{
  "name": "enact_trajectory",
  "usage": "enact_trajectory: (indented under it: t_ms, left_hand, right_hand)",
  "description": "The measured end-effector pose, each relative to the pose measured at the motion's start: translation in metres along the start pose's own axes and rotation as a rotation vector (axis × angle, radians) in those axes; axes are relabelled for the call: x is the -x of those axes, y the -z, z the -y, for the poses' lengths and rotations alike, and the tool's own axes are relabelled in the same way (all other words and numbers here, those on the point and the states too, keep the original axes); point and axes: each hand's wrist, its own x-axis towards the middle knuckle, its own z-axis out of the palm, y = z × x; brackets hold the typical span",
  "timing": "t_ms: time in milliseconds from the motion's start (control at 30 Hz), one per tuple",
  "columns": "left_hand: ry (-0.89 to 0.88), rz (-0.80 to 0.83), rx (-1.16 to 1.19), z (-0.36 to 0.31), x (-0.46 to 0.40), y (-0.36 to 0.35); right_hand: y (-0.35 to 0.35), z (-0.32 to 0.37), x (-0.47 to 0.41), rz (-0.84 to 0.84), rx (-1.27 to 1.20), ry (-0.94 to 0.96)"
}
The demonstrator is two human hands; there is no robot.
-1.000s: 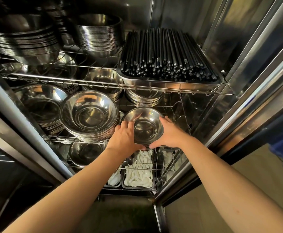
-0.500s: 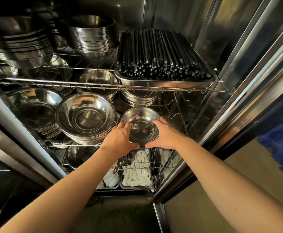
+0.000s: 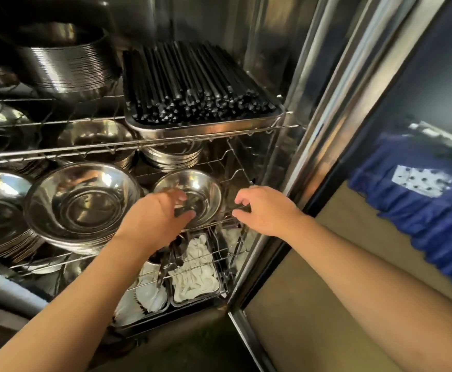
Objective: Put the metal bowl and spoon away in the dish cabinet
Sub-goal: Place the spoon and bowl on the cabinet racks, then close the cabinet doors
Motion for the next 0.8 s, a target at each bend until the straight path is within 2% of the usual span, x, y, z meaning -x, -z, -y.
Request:
enact_trajectory:
  t_ms: [233,333,567,800]
  left_hand:
    - [-0.206,-0.139,-0.136,-0.089,0.013,0.036]
    - [-0.293,-0.177,-0.15,-0.15,0.033,0.046]
    - [-0.466,-0.328,-0.15,-0.297,0.114,0.066]
    - [-0.744,-0.639,-0.028,-0.447,0.207,0.095]
  right_hand:
    - [0.065,-0.01,0.081,-0.262,0.114,0.045]
    - [0.097,-0.022,0.145,-0.363,0.127,0.032]
    - [0.147,-0.035,0.332,-0.578,0.173,-0.017]
    - [0.178,-0.05,0.517,-0.733,0.234,-0.042]
